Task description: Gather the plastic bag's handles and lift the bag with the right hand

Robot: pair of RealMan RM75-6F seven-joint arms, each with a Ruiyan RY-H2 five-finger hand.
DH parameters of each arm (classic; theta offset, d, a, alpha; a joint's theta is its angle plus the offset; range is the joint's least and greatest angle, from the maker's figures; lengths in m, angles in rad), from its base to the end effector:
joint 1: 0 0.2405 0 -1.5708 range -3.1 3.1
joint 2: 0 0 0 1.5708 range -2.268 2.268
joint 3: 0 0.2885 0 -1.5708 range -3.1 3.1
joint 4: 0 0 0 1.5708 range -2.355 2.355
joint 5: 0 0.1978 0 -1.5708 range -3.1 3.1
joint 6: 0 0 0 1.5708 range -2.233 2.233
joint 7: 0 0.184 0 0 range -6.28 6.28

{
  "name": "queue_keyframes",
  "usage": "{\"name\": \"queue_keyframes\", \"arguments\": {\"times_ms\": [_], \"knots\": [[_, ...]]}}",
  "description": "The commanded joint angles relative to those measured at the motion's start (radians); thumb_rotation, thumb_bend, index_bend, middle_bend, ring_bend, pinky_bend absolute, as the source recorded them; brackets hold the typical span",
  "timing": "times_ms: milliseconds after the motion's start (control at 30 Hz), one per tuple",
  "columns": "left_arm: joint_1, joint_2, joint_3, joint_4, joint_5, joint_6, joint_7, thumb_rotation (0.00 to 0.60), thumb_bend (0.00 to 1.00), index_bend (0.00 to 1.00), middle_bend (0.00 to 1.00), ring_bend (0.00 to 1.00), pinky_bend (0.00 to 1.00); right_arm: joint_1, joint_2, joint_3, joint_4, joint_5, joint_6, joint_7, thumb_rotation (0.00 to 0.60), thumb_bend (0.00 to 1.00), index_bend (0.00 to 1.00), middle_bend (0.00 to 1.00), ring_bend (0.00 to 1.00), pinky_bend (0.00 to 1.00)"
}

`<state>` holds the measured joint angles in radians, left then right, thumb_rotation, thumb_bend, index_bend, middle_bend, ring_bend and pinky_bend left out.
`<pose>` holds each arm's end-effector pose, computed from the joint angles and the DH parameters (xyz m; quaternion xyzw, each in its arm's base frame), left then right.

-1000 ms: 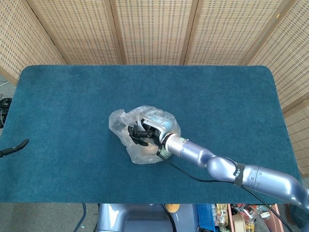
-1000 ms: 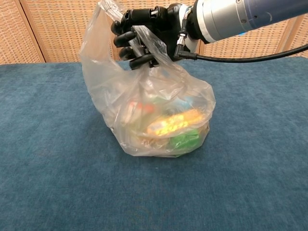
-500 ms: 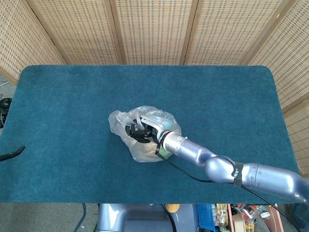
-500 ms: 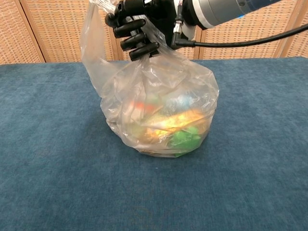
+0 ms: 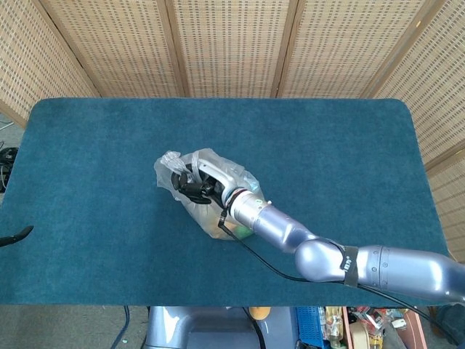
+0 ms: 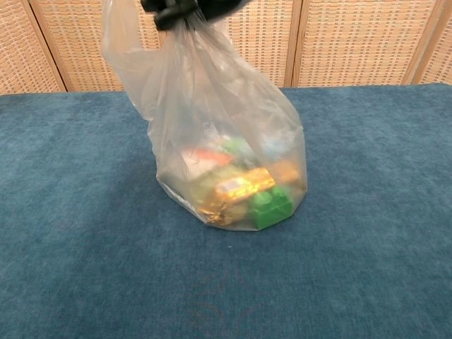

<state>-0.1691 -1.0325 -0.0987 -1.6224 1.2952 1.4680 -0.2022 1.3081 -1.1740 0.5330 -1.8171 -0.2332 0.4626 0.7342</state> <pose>-0.3450 0.2586 0.2360 -0.5077 -0.4284 -0.4388 0.6051 0.1002 -0.4161 0.0620 -0.3829 0.8226 -0.4140 0.0723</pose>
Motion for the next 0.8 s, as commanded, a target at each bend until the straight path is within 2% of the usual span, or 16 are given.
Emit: {"name": "queue_keyframes", "arguments": {"times_ms": [33,400,800], "knots": [[0.003,0.003,-0.003,-0.001,0.003,-0.005,-0.009,0.6,0.13,0.0,0.0,0.0,0.0,0.054,0.021,0.012,-0.018,0.067,0.058,-0.018,0.6,1.0,0.97,1.0,0.93,1.0],[-0.002,0.002,-0.014,0.009,0.0,-0.05,-0.025,0.6,0.13,0.0,0.0,0.0,0.0,0.136,0.012,0.106,0.01,0.189,0.225,-0.047,0.6,1.0,0.97,1.0,0.93,1.0],[-0.001,0.001,-0.032,0.006,-0.033,-0.071,0.011,0.6,0.13,0.0,0.0,0.0,0.0,0.172,0.094,0.182,0.024,0.316,0.211,-0.127,0.6,1.0,0.97,1.0,0.93,1.0]]}}
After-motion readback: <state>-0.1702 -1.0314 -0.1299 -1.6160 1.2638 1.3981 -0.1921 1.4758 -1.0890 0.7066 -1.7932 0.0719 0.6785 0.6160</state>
